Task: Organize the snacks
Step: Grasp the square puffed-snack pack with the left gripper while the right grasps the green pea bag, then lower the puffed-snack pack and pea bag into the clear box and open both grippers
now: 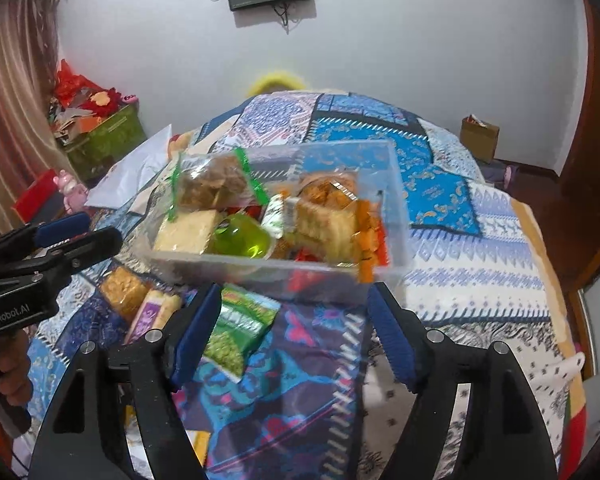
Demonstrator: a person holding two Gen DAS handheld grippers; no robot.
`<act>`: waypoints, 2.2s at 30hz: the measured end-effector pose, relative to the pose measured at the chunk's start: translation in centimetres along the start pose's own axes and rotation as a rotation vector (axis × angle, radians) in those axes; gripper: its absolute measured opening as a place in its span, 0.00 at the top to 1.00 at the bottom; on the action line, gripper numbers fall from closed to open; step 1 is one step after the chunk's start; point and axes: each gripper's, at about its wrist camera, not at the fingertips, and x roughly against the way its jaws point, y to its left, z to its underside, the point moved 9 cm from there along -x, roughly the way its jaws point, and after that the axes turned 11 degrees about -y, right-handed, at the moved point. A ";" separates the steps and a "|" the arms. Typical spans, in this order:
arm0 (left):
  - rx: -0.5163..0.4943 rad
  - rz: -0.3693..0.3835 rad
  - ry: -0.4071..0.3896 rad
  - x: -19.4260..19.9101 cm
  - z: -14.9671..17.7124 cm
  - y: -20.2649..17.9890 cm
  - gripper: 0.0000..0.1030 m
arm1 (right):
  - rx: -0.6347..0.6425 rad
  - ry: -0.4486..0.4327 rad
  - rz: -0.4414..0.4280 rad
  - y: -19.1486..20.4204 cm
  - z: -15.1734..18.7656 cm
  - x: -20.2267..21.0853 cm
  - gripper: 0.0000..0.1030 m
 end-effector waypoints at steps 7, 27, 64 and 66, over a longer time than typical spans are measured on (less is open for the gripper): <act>0.017 -0.060 0.075 0.1 4.1 4.5 0.30 | 0.014 0.042 -0.013 2.0 1.7 -0.7 0.29; 0.033 -0.017 0.180 -5.6 8.6 7.3 0.18 | 0.030 0.225 -0.030 4.5 6.1 -6.8 0.29; 0.018 -0.022 0.011 1.2 2.3 3.2 0.31 | -0.017 0.033 -0.036 2.3 1.2 0.6 0.70; 0.016 -0.014 -0.002 1.3 1.3 2.5 0.31 | -0.020 0.004 -0.036 2.1 0.1 1.2 0.70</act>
